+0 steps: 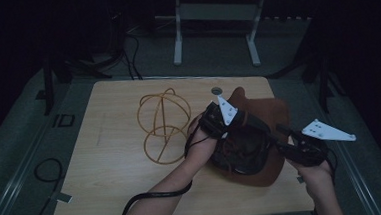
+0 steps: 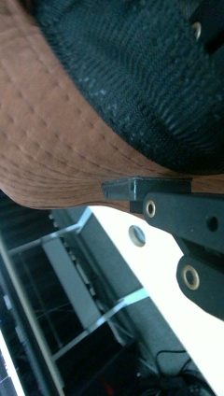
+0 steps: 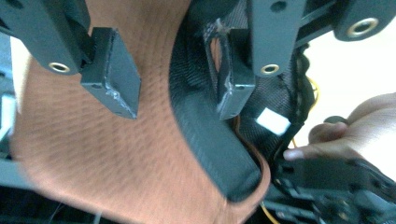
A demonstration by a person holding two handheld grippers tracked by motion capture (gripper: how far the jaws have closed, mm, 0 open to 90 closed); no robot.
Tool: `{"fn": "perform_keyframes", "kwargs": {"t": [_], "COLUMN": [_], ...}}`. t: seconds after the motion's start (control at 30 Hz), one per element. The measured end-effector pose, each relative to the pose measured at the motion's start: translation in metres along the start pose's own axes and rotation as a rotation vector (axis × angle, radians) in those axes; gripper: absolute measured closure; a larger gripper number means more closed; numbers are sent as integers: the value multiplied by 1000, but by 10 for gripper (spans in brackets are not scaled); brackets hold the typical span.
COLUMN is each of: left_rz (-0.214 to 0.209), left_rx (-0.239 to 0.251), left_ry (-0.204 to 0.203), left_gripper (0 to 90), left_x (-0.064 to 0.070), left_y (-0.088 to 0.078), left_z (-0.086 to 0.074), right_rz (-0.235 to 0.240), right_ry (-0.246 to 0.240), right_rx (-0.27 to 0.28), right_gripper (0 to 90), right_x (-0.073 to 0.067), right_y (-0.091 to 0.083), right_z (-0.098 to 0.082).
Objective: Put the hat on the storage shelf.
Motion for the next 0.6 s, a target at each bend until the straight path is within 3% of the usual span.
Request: {"fn": "perform_keyframes", "kwargs": {"t": [0.13, 0.2, 0.27, 0.3, 0.33, 0.4, 0.43, 0.47, 0.5, 0.53, 0.6], "left_rz": [-39, -78, -85, -119, -117, -187, -192, -254, -254, -286, -330], "left_rx": [58, 87, 102, 123, 136, 181, 206, 251, 251, 295, 316], "left_ry": [7, 7, 9, -11, -17, -36, -28, -42, -42, -29, -26], "left_gripper": [870, 870, 870, 869, 869, 869, 868, 869, 868, 868, 868], "left_x": [1, 2, 2, 2, 1, 0, -1, -2, -2, -1, 0], "left_y": [-9, -13, -18, -21, -23, -27, -29, -34, -34, -37, -41], "left_z": [1, 1, 0, 0, 0, 0, 0, 1, 1, 2, 4], "right_rz": [-66, -99, -123, -129, -140, -156, -157, -150, -150, -124, -110], "right_ry": [-32, -20, -8, -5, -3, 6, 10, 27, 27, 38, 36], "right_rx": [37, 38, 45, 48, 48, 46, 41, 30, 30, 12, -9], "right_gripper": [487, 487, 486, 487, 487, 487, 487, 487, 487, 487, 497], "right_x": [16, 32, 44, 48, 54, 64, 67, 75, 75, 78, 76], "right_y": [-20, -26, -32, -34, -36, -39, -40, -38, -38, -34, -30], "right_z": [6, 6, 4, 4, 3, 1, -1, -5, -5, -11, -15]}}
Point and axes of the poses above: each handheld gripper's, and its own axes: y roughly forward along the jaws, z roughly out of its top, x roughly to its right, the point moved 6 cm from there along y, roughly forward along the jaws, and after that the axes turned 5 degrees about -y, right-handed, at the moved point
